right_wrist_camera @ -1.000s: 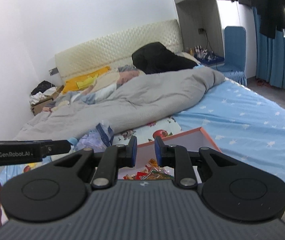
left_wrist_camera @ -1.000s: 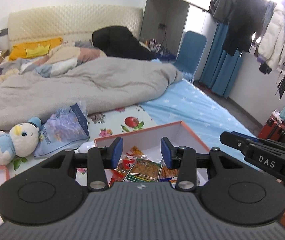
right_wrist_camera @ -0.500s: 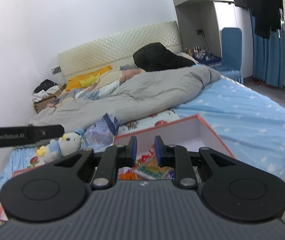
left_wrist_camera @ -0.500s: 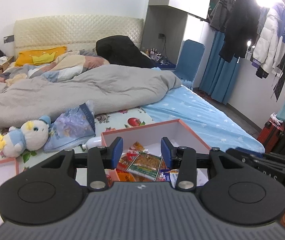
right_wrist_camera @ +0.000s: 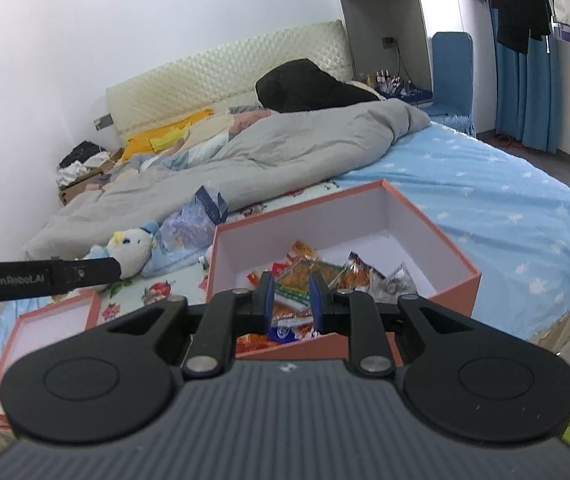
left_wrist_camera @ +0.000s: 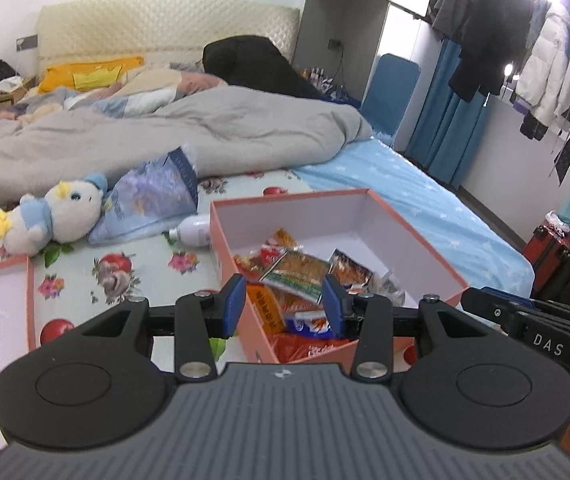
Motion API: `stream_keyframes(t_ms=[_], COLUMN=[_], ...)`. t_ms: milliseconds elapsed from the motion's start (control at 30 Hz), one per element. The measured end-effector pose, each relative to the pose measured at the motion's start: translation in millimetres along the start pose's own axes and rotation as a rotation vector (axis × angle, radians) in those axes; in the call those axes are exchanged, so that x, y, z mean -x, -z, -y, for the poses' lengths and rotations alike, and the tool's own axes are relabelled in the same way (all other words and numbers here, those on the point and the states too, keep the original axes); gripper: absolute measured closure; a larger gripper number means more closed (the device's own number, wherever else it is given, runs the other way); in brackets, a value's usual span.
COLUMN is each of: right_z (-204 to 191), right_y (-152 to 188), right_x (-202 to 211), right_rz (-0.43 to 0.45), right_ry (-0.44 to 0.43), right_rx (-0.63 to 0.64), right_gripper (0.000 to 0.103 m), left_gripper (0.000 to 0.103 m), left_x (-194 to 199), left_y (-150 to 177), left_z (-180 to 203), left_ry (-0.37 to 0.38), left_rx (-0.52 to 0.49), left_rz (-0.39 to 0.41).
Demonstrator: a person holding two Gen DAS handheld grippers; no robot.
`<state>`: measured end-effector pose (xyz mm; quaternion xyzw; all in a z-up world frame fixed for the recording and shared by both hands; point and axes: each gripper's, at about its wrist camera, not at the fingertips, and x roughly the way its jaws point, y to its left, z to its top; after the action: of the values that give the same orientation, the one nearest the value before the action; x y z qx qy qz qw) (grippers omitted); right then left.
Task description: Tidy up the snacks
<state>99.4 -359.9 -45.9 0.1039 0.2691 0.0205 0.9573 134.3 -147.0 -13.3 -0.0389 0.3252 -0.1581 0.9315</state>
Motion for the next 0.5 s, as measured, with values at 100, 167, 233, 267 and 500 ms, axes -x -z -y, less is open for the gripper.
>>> stream_keyframes(t_ms=[100, 167, 233, 267, 500], right_z=[0, 0, 2, 3, 10], right_y=[4, 4, 4, 4, 1], right_x=[-2, -1, 0, 0, 1], right_rz=[-0.011, -0.006, -0.003, -0.001, 0.012], right_ry=[0.005, 0.011, 0.012, 0.015, 0.063], right_rx=[-0.004, -0.002, -0.005, -0.007, -0.01], right_gripper=[0.081, 0.081, 0.081, 0.081, 0.077], left_gripper=[0.055, 0.055, 0.055, 0.055, 0.036], left_x=[0, 1, 1, 1, 0], left_y=[2, -2, -5, -7, -10], left_z=[-6, -10, -11, -11, -7], left_ry=[-0.015, -0.014, -0.019, -0.02, -0.008], left_rx=[0.0, 0.0, -0.006, -0.01, -0.027], left_rz=[0.005, 0.01, 0.015, 0.016, 0.006])
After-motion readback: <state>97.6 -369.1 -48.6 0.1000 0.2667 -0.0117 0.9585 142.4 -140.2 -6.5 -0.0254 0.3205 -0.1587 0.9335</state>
